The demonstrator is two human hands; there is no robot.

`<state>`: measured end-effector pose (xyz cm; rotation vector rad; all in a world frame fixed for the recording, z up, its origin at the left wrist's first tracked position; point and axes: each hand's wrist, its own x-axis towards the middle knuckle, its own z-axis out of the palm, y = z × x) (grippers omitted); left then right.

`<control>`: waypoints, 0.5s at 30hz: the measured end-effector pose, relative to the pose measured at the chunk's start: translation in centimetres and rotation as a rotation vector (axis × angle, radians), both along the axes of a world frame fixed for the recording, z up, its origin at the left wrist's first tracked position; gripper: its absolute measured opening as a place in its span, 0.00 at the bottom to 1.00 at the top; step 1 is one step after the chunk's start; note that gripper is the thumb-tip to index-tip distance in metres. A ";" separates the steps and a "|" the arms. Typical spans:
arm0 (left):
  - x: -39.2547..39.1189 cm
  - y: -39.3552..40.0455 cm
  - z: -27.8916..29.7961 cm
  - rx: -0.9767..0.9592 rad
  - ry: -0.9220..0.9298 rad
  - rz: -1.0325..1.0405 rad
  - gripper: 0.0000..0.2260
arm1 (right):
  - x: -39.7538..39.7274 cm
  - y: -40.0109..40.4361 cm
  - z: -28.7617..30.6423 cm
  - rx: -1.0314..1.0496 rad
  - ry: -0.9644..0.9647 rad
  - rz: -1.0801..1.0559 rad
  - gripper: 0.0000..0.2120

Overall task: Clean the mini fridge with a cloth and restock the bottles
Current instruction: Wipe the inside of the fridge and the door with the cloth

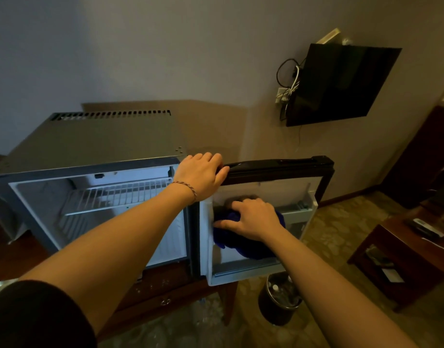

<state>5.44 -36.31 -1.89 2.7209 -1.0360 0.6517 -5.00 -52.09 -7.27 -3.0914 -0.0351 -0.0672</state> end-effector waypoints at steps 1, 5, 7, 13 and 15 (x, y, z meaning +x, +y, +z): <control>0.0 0.0 0.1 -0.004 0.004 -0.007 0.17 | 0.0 -0.1 -0.1 -0.005 -0.004 0.013 0.38; 0.3 0.1 0.5 0.045 0.036 0.007 0.22 | -0.6 -1.2 -0.4 -0.053 -0.011 0.073 0.34; 0.4 0.0 0.7 0.090 0.033 0.015 0.24 | -1.0 -2.4 -0.3 -0.068 -0.004 0.063 0.34; 0.2 -0.1 0.6 0.073 0.042 0.038 0.24 | -2.1 -8.2 -0.1 -0.078 0.038 -0.030 0.41; 0.1 -0.2 0.5 0.064 0.033 0.054 0.24 | -2.1 -8.6 0.0 -0.082 0.058 -0.035 0.43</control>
